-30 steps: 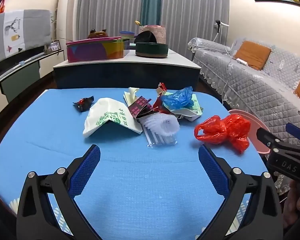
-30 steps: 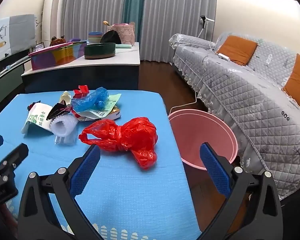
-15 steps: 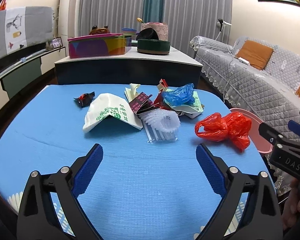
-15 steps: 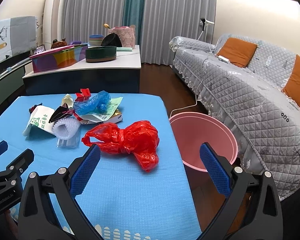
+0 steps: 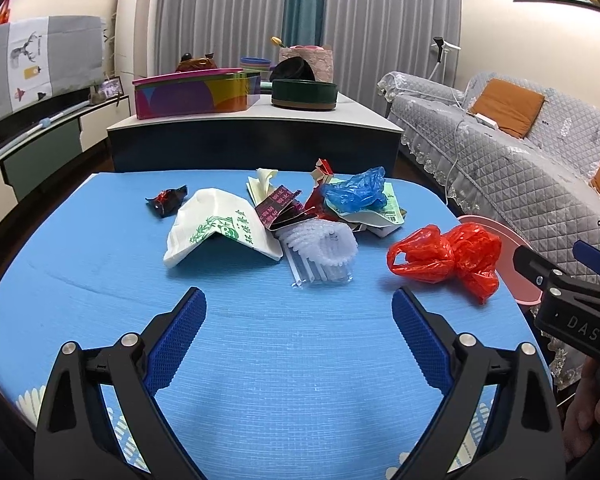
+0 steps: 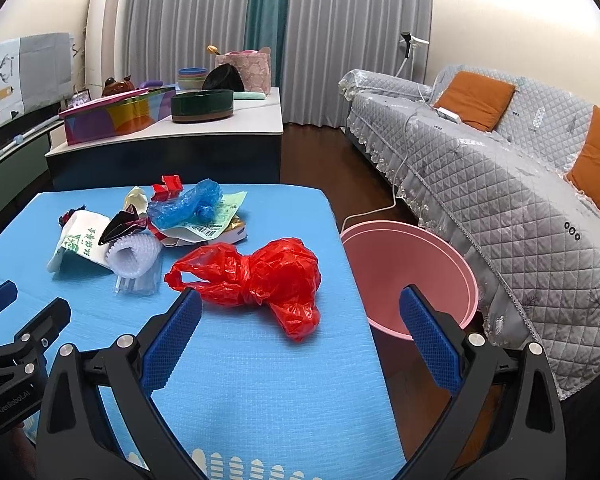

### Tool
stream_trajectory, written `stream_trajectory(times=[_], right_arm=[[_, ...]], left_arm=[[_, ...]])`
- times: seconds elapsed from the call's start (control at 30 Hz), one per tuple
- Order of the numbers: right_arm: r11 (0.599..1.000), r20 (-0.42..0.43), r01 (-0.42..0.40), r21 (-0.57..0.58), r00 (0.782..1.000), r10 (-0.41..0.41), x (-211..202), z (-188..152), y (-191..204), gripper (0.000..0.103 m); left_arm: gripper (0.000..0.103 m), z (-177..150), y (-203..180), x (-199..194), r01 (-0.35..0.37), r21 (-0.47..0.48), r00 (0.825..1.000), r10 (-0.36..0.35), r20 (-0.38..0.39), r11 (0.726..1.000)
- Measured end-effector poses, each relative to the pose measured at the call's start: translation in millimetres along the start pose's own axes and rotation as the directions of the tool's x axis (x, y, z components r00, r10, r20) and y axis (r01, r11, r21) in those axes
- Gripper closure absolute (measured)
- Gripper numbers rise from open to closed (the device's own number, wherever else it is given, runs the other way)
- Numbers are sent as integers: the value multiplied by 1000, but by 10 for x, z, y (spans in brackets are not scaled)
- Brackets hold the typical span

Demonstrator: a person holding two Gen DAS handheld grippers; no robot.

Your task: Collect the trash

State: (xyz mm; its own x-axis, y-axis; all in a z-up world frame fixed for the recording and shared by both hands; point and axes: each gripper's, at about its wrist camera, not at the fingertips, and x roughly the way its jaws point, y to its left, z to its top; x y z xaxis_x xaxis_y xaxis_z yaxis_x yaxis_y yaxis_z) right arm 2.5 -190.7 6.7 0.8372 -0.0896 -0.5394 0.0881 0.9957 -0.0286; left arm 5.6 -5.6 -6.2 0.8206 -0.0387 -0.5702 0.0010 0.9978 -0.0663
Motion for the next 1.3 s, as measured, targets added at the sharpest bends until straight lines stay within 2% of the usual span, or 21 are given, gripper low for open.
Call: stream_trajectory(times=[0.97, 1.17, 1.3], right_arm=[[1000, 0, 5, -12, 1000, -5, -26, -11, 17, 7], [1000, -7, -2, 5, 1000, 2, -18, -2, 10, 18], [999, -16, -15, 32, 1000, 15, 15, 24, -29, 29]], left_arm=[[12, 4, -42, -7, 4, 12, 1000, -4, 8, 1000], [12, 1, -39, -13, 4, 11, 1000, -4, 9, 1000], [19, 18, -36, -21, 1, 12, 1000, -1, 16, 1000]])
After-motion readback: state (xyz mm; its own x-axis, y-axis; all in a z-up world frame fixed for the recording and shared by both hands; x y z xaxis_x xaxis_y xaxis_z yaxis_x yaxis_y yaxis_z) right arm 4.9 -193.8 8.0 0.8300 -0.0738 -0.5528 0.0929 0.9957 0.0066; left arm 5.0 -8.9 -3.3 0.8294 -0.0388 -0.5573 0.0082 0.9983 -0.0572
